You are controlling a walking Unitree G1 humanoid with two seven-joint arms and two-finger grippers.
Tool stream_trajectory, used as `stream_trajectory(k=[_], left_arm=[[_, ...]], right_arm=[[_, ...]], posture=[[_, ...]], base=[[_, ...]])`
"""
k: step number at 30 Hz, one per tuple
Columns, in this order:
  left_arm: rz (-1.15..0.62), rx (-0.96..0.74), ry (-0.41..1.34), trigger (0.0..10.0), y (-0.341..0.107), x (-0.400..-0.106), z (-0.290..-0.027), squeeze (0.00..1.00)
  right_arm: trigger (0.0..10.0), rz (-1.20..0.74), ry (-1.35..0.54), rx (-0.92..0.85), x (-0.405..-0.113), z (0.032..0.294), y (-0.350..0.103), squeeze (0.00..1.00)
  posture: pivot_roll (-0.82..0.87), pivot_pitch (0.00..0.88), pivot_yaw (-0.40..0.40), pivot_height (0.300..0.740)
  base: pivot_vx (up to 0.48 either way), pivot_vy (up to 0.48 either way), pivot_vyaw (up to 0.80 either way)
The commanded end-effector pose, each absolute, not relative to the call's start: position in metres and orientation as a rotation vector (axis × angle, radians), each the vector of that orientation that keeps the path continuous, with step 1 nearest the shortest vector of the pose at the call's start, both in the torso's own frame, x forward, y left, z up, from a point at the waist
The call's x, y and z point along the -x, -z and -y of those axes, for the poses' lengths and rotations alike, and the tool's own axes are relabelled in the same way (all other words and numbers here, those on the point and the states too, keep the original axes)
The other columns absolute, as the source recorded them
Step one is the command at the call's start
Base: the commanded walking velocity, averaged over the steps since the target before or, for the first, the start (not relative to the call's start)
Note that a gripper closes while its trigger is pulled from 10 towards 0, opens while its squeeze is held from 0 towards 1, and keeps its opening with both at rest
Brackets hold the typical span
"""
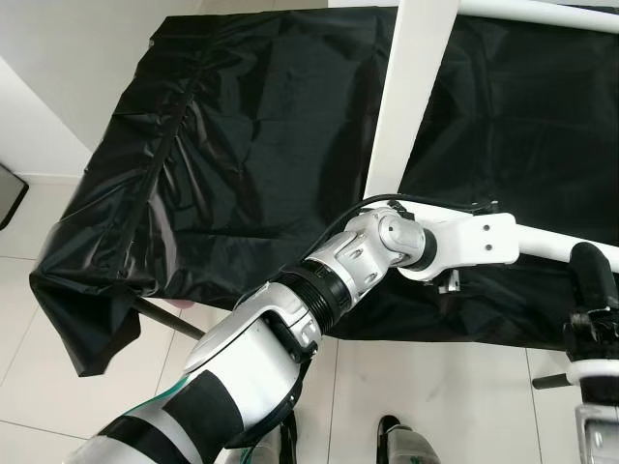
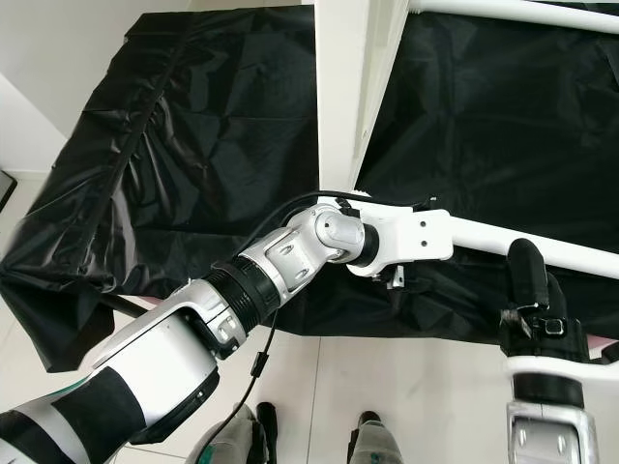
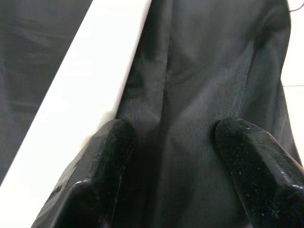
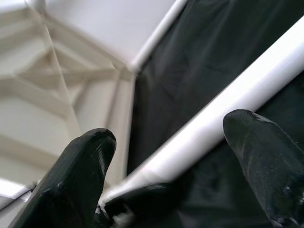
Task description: Building children table
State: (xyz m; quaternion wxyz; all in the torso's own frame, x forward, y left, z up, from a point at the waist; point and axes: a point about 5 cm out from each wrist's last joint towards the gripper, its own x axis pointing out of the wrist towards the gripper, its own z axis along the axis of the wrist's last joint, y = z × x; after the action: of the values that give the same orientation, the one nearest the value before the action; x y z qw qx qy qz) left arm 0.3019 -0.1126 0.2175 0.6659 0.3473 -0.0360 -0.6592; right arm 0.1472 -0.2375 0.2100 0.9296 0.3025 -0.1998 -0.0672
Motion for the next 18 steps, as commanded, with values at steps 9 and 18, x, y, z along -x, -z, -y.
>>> stream_trajectory(k=[9,18], left_arm=[[0.255,-0.501,1.335,10.0,-0.257,-0.292,0.126,0.00],[0.329,-0.416,1.361,10.0,-0.274,-0.292,0.102,0.00]], right_arm=[[10.0,0.396,0.076,-0.359,-0.173,0.227,-0.221,0.00],[10.0,0.436,-0.028,-0.348,-0.210,0.222,-0.226,0.00]], posture=[[-0.02,0.197,0.083,0.740],[0.03,0.157,0.028,0.740]], base=[[0.000,0.000,0.00],[0.000,0.000,0.00]])
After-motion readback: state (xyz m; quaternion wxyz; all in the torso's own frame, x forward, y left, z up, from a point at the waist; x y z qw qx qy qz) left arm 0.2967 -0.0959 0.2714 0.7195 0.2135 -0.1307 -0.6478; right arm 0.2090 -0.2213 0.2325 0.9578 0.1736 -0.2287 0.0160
